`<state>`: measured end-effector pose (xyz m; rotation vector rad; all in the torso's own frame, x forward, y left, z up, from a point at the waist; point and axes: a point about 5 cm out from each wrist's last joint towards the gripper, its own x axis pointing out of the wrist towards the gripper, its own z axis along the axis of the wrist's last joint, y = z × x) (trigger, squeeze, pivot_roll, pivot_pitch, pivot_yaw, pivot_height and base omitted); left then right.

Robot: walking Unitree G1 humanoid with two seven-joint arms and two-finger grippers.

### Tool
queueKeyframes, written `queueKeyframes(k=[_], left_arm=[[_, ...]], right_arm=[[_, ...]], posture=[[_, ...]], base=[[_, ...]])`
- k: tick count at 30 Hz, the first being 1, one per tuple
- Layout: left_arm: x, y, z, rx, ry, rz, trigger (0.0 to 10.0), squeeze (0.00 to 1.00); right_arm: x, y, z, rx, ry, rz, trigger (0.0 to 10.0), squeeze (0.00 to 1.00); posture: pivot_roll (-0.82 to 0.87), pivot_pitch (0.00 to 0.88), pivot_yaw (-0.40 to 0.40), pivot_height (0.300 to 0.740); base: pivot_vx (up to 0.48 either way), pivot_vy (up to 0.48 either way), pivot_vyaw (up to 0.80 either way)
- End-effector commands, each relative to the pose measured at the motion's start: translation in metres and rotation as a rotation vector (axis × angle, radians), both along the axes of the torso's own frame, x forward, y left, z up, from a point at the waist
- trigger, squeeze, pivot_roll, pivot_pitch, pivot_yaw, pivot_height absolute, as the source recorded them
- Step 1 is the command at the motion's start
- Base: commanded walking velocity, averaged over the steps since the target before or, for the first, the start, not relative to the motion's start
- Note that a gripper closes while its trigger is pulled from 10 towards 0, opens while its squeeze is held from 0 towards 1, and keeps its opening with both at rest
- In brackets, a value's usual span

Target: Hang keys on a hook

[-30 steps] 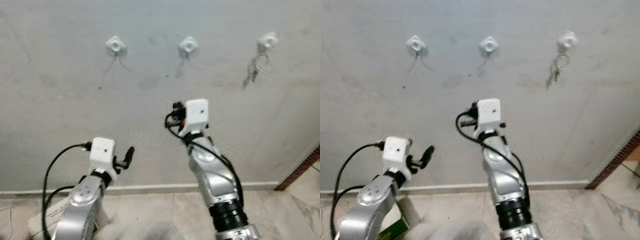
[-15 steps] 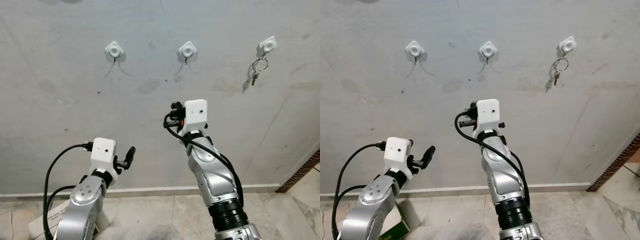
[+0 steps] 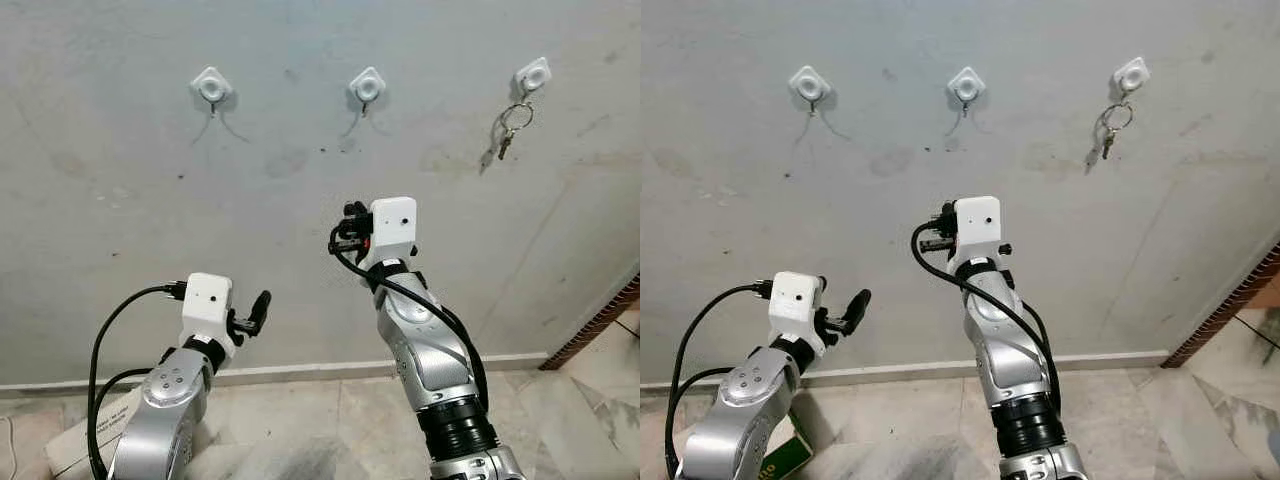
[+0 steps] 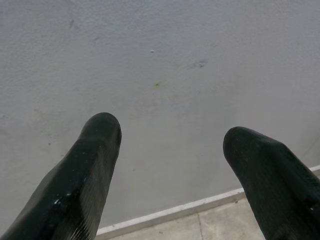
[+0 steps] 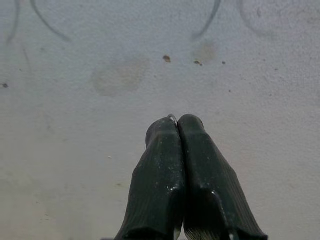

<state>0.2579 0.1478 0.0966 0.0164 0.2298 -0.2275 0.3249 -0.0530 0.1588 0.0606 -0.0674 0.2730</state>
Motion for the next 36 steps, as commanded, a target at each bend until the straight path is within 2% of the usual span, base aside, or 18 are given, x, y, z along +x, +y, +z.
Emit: queueKeyframes(k=[1, 11, 16, 26, 36], left_arm=[[0.000, -0.001, 0.001, -0.004, -0.005, -0.013, 10.0, 0.00], [0.001, -0.001, 0.002, -0.004, -0.007, -0.014, 10.0, 0.00], [-0.002, 0.000, 0.006, 0.014, -0.022, -0.027, 10.0, 0.00], [-0.006, 0.008, 0.008, 0.022, -0.036, -0.003, 10.0, 0.00], [-0.007, 0.010, 0.009, 0.033, -0.047, 0.022, 10.0, 0.00]], right_arm=[[0.000, 0.001, 0.004, 0.011, -0.012, -0.001, 10.0, 0.00], [0.001, -0.004, 0.006, 0.004, -0.025, -0.014, 10.0, 0.00], [-0.005, -0.017, 0.009, -0.018, -0.053, -0.035, 10.0, 0.00], [-0.035, -0.043, 0.007, -0.113, -0.087, -0.016, 10.0, 0.00], [-0.067, -0.061, -0.002, -0.162, -0.040, 0.000, 10.0, 0.00]], posture=[[0.10, 0.000, 0.037, 0.740], [0.10, 0.000, 0.035, 0.740], [0.09, 0.000, 0.034, 0.740], [0.07, 0.000, 0.032, 0.740], [0.06, 0.000, 0.032, 0.740]], base=[[0.300, 0.000, -0.80], [0.309, 0.000, 0.00], [0.331, 0.000, 0.00], [0.160, 0.000, 0.00], [0.000, 0.000, 0.00]])
